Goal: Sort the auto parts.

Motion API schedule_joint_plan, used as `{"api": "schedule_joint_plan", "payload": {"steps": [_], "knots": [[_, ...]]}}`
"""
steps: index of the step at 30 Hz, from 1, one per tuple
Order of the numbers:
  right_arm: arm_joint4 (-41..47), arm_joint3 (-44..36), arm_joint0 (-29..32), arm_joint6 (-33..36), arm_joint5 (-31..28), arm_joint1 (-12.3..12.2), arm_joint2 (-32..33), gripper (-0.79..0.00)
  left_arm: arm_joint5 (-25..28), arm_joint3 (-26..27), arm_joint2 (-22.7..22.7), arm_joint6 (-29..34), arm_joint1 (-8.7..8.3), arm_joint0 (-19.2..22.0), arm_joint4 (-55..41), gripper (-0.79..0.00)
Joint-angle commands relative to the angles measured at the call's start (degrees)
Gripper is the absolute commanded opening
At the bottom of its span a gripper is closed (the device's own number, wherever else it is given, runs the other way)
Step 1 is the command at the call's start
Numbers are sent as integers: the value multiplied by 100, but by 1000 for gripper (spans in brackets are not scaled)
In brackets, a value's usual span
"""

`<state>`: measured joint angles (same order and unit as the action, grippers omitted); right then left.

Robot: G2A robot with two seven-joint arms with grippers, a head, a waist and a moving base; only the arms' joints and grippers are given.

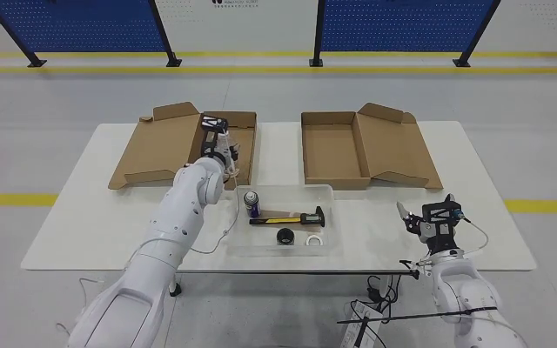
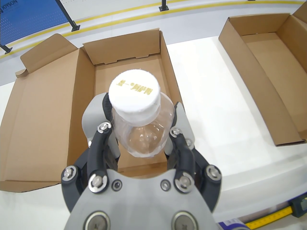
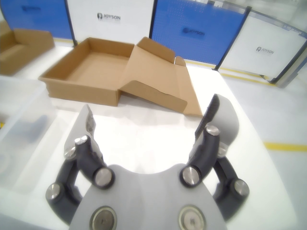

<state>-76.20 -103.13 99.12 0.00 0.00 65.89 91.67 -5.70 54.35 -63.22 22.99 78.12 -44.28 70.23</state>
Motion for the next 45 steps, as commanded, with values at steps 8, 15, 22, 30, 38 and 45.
{"api": "schedule_joint_plan", "payload": {"steps": [8, 15, 22, 30, 38, 45], "knots": [[0, 0, 0, 0, 0, 0, 0, 0, 169, -109, -81, -60, 0, -4, -9, -785], [0, 0, 0, 0, 0, 0, 0, 0, 362, -177, -84, -86, 8, -14, 0, -785], [0, 0, 0, 0, 0, 0, 0, 0, 518, -293, -62, -125, 7, 7, 147, -754], [0, 0, 0, 0, 0, 0, 0, 0, 622, -376, -75, -130, 12, 23, 193, -591], [0, 0, 0, 0, 0, 0, 0, 0, 570, -371, -89, -70, 19, -13, 241, -610], [0, 0, 0, 0, 0, 0, 0, 0, 240, -269, -72, 41, 47, -105, 293, -757]]}}
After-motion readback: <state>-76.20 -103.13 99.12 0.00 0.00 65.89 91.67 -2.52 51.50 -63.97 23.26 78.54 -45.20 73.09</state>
